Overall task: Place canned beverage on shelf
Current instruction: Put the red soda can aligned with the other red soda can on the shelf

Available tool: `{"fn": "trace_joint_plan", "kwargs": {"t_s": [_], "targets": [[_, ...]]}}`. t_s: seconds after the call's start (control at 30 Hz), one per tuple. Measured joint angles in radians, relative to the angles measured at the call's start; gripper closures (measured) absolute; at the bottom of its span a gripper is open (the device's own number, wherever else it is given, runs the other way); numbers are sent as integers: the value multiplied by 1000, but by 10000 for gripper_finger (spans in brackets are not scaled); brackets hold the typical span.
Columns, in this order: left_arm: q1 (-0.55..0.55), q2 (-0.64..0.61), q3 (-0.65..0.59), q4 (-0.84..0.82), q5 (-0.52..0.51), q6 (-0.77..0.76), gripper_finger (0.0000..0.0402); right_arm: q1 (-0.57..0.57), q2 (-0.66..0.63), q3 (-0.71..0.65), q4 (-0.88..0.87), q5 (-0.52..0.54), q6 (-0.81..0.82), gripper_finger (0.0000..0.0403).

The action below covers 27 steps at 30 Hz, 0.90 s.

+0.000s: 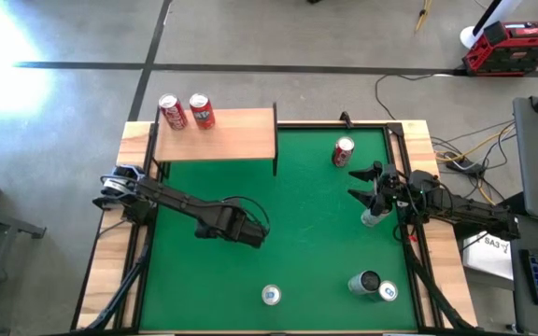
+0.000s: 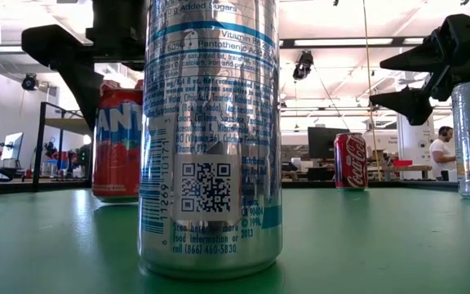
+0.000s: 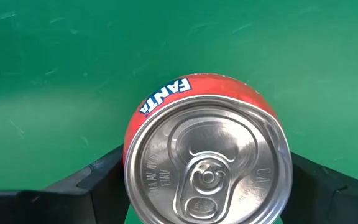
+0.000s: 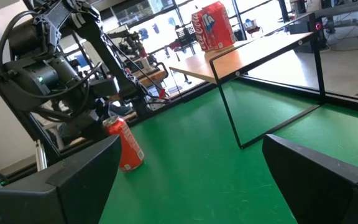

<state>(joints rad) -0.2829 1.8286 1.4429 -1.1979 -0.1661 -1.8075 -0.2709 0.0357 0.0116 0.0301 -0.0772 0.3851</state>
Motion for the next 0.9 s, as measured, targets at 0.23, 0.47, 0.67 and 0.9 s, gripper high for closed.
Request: {"fn": "trace_joint_plan", "kwargs": {"t_s": [0.23,0.47,0.67,0.9], "targets": [[0,0,0,-2,0,-3,108,0,0,0,0,0,0,21],[0,0,-17,14,0,-43,108,0,0,0,0,0,0,21],[0,-3,-33,32,5,-58,105,0,0,0,0,0,0,21],[1,-2,-18,23,28,-63,74,0,0,0,0,0,0,21]]}}
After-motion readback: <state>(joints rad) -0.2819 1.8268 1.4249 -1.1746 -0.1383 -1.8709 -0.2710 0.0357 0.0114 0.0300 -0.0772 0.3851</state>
